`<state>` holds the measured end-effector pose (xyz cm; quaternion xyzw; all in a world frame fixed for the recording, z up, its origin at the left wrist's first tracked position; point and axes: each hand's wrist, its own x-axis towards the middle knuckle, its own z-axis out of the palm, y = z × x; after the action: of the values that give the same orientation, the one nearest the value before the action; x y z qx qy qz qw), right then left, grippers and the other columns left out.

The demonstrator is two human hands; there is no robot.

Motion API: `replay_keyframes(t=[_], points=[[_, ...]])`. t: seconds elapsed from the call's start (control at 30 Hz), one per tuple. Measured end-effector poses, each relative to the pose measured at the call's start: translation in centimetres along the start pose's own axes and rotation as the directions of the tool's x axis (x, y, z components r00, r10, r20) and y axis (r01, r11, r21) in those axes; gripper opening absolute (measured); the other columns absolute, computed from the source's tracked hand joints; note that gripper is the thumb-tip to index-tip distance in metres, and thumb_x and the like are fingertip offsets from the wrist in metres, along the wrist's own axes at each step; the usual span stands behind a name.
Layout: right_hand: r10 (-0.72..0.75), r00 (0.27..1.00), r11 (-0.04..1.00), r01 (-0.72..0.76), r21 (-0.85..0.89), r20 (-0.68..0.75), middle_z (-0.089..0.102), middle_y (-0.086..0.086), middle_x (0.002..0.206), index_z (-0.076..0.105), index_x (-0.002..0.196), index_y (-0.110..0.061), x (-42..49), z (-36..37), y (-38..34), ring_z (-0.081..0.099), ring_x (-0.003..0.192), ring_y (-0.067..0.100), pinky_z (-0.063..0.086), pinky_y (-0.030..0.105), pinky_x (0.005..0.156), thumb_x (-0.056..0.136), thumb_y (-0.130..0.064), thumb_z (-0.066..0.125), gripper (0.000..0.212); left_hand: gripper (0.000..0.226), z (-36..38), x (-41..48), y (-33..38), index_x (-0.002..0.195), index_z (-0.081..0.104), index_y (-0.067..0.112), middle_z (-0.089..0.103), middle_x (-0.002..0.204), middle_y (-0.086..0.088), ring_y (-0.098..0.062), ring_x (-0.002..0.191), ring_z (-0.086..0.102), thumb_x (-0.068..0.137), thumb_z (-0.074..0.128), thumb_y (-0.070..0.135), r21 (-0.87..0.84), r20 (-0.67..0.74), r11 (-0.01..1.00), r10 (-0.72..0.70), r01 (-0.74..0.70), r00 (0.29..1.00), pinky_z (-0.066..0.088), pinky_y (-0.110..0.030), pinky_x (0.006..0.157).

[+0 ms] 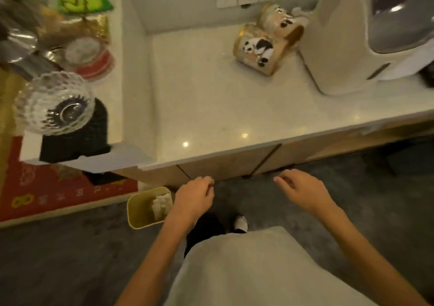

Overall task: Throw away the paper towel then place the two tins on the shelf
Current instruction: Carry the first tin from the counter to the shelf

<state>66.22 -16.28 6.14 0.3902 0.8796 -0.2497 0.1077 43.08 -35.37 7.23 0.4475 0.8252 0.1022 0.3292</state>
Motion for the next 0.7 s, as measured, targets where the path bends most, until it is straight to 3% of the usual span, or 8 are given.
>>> replay_keyframes(t=[0.17, 0.3, 0.43, 0.53, 0.7], points=[[0.166, 0.985, 0.975, -0.158, 0.154, -0.043, 0.067, -0.005, 0.105, 0.066, 0.112, -0.027, -0.4, 0.1, 5.1, 0.064, 0.094, 0.014, 0.055, 0.037, 0.078, 0.097, -0.054, 0.043, 0.038, 0.023, -0.5, 6.5, 3.2, 0.115, 0.061, 0.028, 0.065, 0.114, 0.001, -0.020, 0.103, 0.063, 0.100, 0.044, 0.033, 0.089, 0.101, 0.993, 0.070, -0.079, 0.992, 0.053, -0.041, 0.091], [0.197, 0.976, 0.950, -0.168, 0.265, -0.090, 0.066, -0.008, 0.118, 0.062, 0.123, -0.030, 2.9, -1.4, 5.0, 0.063, 0.104, 0.011, 0.054, 0.033, 0.087, 0.096, -0.055, 0.044, 0.041, 0.024, -2.5, 12.3, 3.3, 0.117, 0.059, 0.033, 0.066, 0.120, 0.004, -0.016, 0.101, 0.063, 0.099, 0.044, 0.037, 0.095, 0.081, 0.993, 0.058, -0.066, 0.995, 0.051, -0.032, 0.087], [0.188, 0.975, 0.896, -0.122, 0.428, -0.116, 0.064, -0.008, 0.126, 0.060, 0.129, -0.031, 8.6, -4.9, 3.7, 0.062, 0.108, 0.008, 0.051, 0.028, 0.090, 0.095, -0.057, 0.047, 0.044, 0.027, -6.4, 18.6, 3.9, 0.123, 0.060, 0.032, 0.065, 0.127, 0.006, -0.012, 0.101, 0.061, 0.101, 0.045, 0.036, -0.016, 0.055, 0.998, 0.064, -0.063, 0.996, 0.042, -0.024, 0.082], [0.186, 0.973, 0.840, -0.084, 0.536, -0.138, 0.064, -0.007, 0.127, 0.060, 0.129, -0.033, 14.4, -9.3, 2.9, 0.061, 0.104, 0.008, 0.048, 0.025, 0.086, 0.094, -0.058, 0.047, 0.044, 0.027, -10.1, 23.7, 5.4, 0.122, 0.063, 0.027, 0.067, 0.125, 0.005, -0.016, 0.108, 0.063, 0.099, 0.049, 0.030, -0.087, -0.037, 0.995, 0.053, -0.056, 0.998, 0.043, -0.028, 0.083], [0.181, 0.941, 0.856, -0.007, 0.517, -0.287, 0.063, -0.002, 0.130, 0.056, 0.134, -0.030, 23.9, -16.7, 2.3, 0.060, 0.111, 0.016, 0.050, 0.035, 0.089, 0.096, -0.057, 0.045, 0.049, 0.031, -16.0, 31.4, 8.9, 0.125, 0.062, 0.020, 0.065, 0.125, -0.005, -0.027, 0.113, 0.062, 0.097, 0.049, 0.022, -0.268, -0.141, 0.963, -0.019, -0.019, 0.990, 0.050, -0.041, 0.098]])
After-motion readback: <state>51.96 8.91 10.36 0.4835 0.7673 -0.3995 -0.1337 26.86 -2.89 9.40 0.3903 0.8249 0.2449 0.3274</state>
